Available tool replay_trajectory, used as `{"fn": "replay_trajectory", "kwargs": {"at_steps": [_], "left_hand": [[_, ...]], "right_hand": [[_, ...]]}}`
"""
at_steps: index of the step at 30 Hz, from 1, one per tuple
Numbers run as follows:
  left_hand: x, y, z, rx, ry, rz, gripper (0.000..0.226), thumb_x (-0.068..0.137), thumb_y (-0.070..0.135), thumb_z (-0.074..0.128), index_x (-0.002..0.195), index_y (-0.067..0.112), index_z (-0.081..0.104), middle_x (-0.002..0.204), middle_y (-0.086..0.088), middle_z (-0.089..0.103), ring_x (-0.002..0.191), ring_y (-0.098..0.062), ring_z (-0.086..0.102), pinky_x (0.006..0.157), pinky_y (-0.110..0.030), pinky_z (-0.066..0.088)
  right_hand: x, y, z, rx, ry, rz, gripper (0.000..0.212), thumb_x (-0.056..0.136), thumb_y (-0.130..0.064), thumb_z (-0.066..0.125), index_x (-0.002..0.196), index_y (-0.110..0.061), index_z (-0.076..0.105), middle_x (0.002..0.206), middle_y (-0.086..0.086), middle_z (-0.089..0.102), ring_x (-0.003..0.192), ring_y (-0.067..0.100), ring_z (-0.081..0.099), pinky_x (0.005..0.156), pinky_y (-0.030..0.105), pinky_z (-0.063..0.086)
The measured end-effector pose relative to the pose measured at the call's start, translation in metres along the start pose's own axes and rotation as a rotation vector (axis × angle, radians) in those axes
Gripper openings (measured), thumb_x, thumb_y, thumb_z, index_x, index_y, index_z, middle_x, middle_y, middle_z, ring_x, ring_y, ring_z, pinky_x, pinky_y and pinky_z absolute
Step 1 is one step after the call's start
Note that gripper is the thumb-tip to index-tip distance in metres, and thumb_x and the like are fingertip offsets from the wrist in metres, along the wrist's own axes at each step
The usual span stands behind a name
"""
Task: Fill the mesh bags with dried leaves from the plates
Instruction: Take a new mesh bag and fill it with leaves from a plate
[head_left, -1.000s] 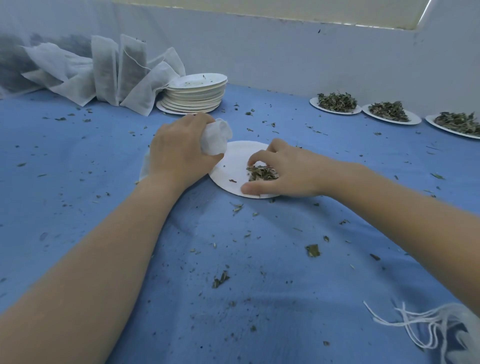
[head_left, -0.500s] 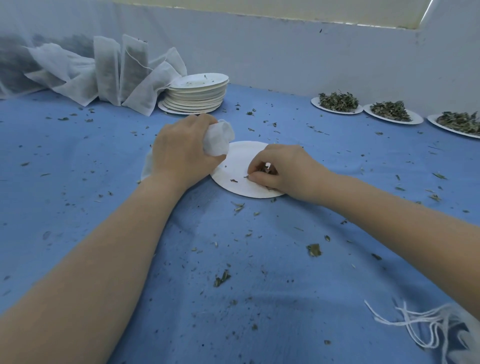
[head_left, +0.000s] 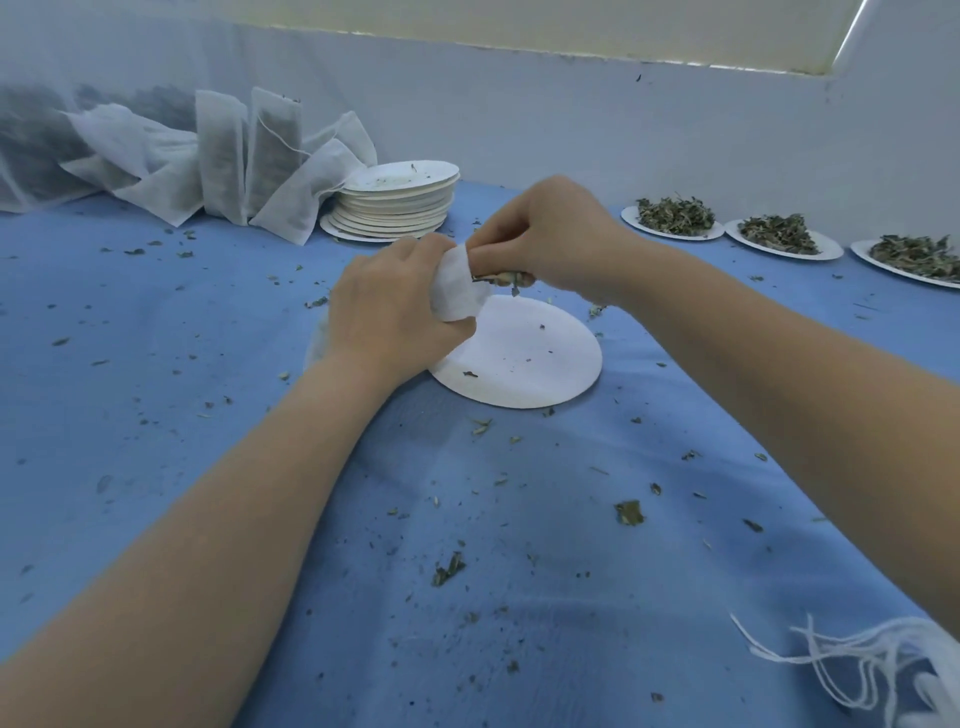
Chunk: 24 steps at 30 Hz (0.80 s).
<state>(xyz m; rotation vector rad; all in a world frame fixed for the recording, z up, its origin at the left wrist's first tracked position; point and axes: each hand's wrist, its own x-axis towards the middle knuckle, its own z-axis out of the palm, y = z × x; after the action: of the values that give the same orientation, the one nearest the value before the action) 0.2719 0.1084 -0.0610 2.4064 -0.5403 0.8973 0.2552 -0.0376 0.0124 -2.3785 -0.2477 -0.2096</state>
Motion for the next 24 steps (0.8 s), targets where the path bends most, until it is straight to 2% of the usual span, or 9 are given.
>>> {"fn": "replay_trajectory", "kwargs": {"at_steps": [3, 6, 8, 10, 12, 14, 17, 21, 24], "left_hand": [[0.003, 0.004, 0.0, -0.064, 0.029, -0.057, 0.046, 0.07, 0.033, 0.07, 0.108, 0.012, 0.057, 0.098, -0.003, 0.063, 0.083, -0.027, 0.055, 0.068, -0.027, 0.031], [0.005, 0.006, 0.001, -0.128, 0.041, -0.121, 0.048, 0.068, 0.037, 0.072, 0.107, 0.013, 0.056, 0.093, -0.001, 0.061, 0.078, -0.023, 0.052, 0.066, -0.029, 0.035], [0.005, 0.007, 0.002, -0.135, 0.045, -0.151, 0.048, 0.067, 0.042, 0.072, 0.103, 0.014, 0.056, 0.086, 0.004, 0.057, 0.074, -0.018, 0.047, 0.064, -0.028, 0.034], [0.005, 0.008, 0.002, -0.131, 0.056, -0.164, 0.047, 0.067, 0.046, 0.072, 0.097, 0.014, 0.056, 0.08, 0.007, 0.052, 0.071, -0.017, 0.044, 0.063, -0.027, 0.032], [0.006, 0.01, 0.002, -0.132, 0.059, -0.175, 0.046, 0.068, 0.048, 0.07, 0.097, 0.015, 0.058, 0.078, 0.009, 0.05, 0.07, -0.015, 0.044, 0.063, -0.027, 0.032], [0.006, 0.01, 0.001, -0.129, 0.044, -0.179, 0.044, 0.069, 0.049, 0.07, 0.098, 0.017, 0.059, 0.077, 0.009, 0.051, 0.07, -0.015, 0.044, 0.063, -0.027, 0.031], [0.005, 0.01, 0.0, -0.119, 0.013, -0.146, 0.043, 0.07, 0.049, 0.07, 0.098, 0.019, 0.06, 0.08, 0.007, 0.056, 0.072, -0.017, 0.047, 0.063, -0.027, 0.03], [0.003, 0.011, -0.002, -0.114, -0.005, -0.101, 0.045, 0.071, 0.048, 0.069, 0.103, 0.018, 0.06, 0.081, 0.008, 0.055, 0.074, -0.017, 0.049, 0.064, -0.026, 0.029], [0.002, 0.012, -0.002, -0.119, 0.013, -0.085, 0.047, 0.07, 0.05, 0.07, 0.103, 0.017, 0.06, 0.084, 0.002, 0.062, 0.077, -0.022, 0.055, 0.063, -0.027, 0.032]], "right_hand": [[0.009, -0.013, 0.001, 0.009, 0.038, 0.087, 0.01, 0.075, -0.015, 0.071, 0.082, -0.012, 0.077, 0.066, 0.006, 0.061, 0.057, 0.012, 0.046, 0.058, 0.024, 0.042], [0.017, -0.028, 0.002, -0.092, 0.024, 0.16, 0.02, 0.078, -0.015, 0.065, 0.09, -0.003, 0.074, 0.063, 0.005, 0.055, 0.06, 0.016, 0.045, 0.04, 0.012, 0.033], [0.019, -0.035, 0.005, -0.23, -0.034, 0.198, 0.013, 0.08, -0.014, 0.057, 0.071, -0.01, 0.064, 0.057, 0.002, 0.05, 0.055, 0.016, 0.044, 0.029, 0.007, 0.021], [0.024, -0.034, 0.006, -0.305, -0.076, 0.209, 0.026, 0.082, -0.011, 0.052, 0.057, -0.013, 0.046, 0.053, 0.0, 0.045, 0.046, 0.013, 0.039, 0.029, 0.008, 0.021], [0.026, -0.032, 0.003, -0.185, -0.151, 0.246, 0.03, 0.083, -0.006, 0.057, 0.056, -0.011, 0.046, 0.054, 0.001, 0.047, 0.045, 0.01, 0.043, 0.038, 0.011, 0.038], [0.027, -0.031, -0.003, 0.09, -0.225, 0.294, 0.021, 0.083, 0.0, 0.062, 0.064, -0.006, 0.055, 0.061, 0.004, 0.056, 0.054, 0.011, 0.056, 0.058, 0.015, 0.054], [0.029, -0.026, -0.012, 0.324, -0.326, 0.386, 0.011, 0.088, 0.002, 0.051, 0.08, 0.003, 0.06, 0.082, 0.015, 0.066, 0.08, 0.023, 0.066, 0.08, 0.027, 0.057], [0.025, -0.018, -0.022, 0.426, -0.446, 0.422, 0.018, 0.087, 0.011, 0.049, 0.101, 0.012, 0.061, 0.099, 0.02, 0.068, 0.096, 0.025, 0.068, 0.077, 0.024, 0.057], [0.021, -0.013, -0.021, 0.372, -0.406, 0.348, 0.018, 0.083, 0.012, 0.058, 0.096, 0.006, 0.067, 0.094, 0.013, 0.072, 0.086, 0.018, 0.07, 0.07, 0.02, 0.057]]}}
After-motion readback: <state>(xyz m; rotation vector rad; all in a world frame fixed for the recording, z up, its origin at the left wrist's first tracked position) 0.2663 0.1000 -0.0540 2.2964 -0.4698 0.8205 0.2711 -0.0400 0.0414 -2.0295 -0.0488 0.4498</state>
